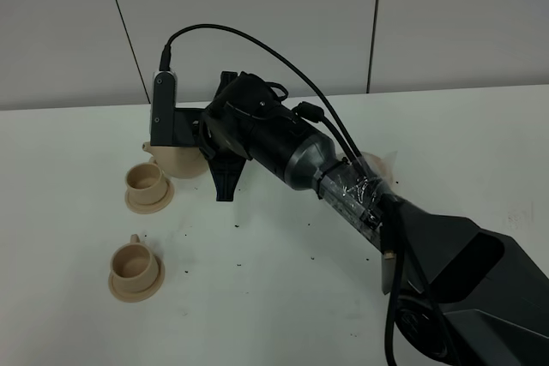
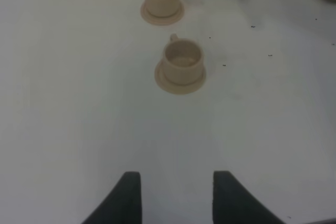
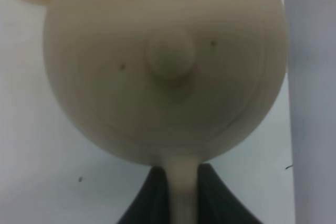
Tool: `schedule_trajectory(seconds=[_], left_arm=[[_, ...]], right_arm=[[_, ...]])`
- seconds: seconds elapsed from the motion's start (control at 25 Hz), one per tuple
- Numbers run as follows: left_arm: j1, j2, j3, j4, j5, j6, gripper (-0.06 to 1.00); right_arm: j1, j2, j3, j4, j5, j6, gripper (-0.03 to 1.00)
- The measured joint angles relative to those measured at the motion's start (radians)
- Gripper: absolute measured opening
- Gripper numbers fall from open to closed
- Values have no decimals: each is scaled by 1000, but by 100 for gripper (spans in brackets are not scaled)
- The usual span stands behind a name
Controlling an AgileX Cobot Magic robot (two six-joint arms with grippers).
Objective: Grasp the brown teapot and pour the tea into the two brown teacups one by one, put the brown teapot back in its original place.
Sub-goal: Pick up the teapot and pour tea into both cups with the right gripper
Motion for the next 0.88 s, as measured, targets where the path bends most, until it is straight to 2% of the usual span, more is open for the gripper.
schedule_trajectory(seconds=[0.28, 0.72, 0.88], left_arm=[[0, 0, 0, 0, 0, 0, 39], [0, 0, 0, 0, 0, 0, 39], [0, 0, 0, 0, 0, 0, 39]], right_arm=[[0, 4, 0, -49, -57, -2, 9], [0, 4, 0, -60, -64, -10, 9], [0, 4, 0, -60, -64, -49, 9]])
